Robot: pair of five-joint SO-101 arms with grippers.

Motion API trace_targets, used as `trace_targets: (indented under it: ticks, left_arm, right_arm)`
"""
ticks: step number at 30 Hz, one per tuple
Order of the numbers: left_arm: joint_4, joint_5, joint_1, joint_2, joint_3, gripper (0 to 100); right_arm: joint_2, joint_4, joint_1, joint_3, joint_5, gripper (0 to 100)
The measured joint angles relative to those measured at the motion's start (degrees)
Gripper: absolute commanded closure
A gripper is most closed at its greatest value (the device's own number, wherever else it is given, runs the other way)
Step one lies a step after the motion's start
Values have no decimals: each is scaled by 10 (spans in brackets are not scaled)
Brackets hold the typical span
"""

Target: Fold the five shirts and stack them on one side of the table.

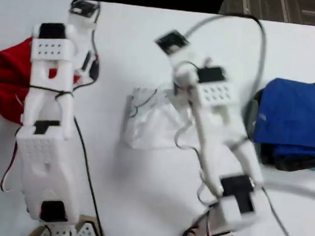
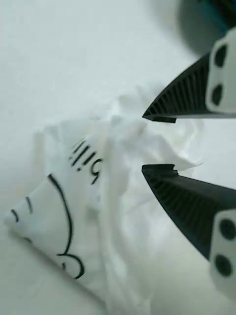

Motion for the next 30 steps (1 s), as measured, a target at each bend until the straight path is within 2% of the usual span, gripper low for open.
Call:
trace_targets:
  ticks: [5,10,21,30]
  left_arm:
    - [-69,-4,-30,0,64,774]
    - [-91,-6,-30,0,81,774]
    - [-95,-6,-33,0,82,774]
    - [-103,-6,-33,0,82,773]
  right_arm:
    - [119,29,-43,-168,0,851]
    - [218,53,-52,-251,0,851]
    - [253,186,-25,-281,0,851]
    - [245,204,-5,-276,0,851]
